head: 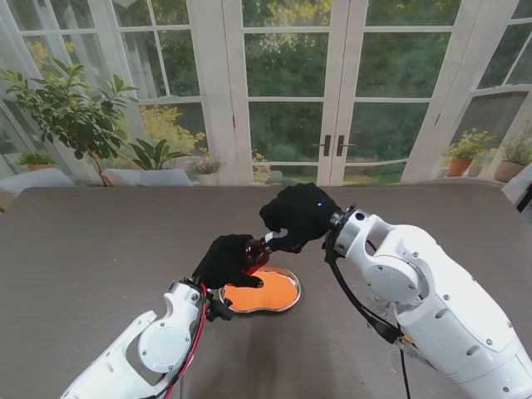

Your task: Collect the cotton balls from the tray into a sample bottle

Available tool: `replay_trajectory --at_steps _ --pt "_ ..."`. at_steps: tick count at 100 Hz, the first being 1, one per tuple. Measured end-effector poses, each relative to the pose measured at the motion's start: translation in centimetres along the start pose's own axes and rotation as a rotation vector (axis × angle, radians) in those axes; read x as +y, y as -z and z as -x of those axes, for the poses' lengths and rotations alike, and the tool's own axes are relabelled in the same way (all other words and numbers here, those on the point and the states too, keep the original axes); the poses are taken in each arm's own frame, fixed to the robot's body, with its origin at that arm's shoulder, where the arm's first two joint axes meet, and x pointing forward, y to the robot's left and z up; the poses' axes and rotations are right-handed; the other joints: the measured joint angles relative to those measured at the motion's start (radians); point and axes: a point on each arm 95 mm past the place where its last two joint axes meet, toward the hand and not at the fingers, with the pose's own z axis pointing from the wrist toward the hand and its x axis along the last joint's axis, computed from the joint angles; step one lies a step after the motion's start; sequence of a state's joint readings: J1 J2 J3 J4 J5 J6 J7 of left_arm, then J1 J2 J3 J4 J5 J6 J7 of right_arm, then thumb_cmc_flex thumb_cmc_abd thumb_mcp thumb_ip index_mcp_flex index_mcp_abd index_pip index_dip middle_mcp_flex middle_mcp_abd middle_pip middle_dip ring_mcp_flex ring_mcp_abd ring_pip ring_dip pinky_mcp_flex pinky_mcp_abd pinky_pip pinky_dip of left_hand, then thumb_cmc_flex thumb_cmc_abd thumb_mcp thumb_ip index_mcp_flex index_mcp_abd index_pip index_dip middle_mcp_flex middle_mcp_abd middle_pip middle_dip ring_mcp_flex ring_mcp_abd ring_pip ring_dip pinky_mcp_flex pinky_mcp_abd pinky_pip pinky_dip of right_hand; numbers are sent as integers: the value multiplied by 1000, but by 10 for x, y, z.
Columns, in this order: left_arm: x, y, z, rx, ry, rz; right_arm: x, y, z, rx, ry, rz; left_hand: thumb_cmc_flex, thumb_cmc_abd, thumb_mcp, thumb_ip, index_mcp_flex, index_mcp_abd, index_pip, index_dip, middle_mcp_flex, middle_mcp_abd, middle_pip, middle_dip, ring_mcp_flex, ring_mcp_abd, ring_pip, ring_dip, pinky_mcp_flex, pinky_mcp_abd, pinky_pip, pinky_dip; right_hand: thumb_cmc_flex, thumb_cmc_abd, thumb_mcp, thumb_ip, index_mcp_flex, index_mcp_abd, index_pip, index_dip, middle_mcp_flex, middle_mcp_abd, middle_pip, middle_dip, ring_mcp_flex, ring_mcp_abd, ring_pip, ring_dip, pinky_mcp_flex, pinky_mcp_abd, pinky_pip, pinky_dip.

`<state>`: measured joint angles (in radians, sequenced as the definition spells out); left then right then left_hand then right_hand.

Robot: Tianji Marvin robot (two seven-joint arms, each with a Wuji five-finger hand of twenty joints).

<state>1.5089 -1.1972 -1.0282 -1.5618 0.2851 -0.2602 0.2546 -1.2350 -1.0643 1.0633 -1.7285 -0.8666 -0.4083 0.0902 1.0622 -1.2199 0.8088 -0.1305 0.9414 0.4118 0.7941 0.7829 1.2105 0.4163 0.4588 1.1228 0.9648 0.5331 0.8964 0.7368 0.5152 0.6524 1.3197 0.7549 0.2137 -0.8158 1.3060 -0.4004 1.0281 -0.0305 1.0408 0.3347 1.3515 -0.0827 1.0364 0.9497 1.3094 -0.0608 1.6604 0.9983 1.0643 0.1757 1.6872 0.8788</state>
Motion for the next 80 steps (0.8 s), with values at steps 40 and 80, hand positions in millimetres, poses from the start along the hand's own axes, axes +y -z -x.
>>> replay_trajectory --at_steps 40,80 --pt "2 -2 0 6 1 5 -2 2 3 -11 -37 -18 0 0 0 0 0 0 0 0 0 0 0 0 0 0 0 0 0 0 0 0 -45 136 -22 73 24 0 1 69 12 0 23 0 5 0 0 0 0 0 0 0" --pt "4 -4 2 10 7 4 -9 1 8 -29 -75 -27 0 0 0 0 0 0 0 0 0 0 0 0 0 0 0 0 0 0 0 0 -101 284 -60 212 65 -18 -16 235 24 0 71 -12 8 3 3 0 0 0 0 0"
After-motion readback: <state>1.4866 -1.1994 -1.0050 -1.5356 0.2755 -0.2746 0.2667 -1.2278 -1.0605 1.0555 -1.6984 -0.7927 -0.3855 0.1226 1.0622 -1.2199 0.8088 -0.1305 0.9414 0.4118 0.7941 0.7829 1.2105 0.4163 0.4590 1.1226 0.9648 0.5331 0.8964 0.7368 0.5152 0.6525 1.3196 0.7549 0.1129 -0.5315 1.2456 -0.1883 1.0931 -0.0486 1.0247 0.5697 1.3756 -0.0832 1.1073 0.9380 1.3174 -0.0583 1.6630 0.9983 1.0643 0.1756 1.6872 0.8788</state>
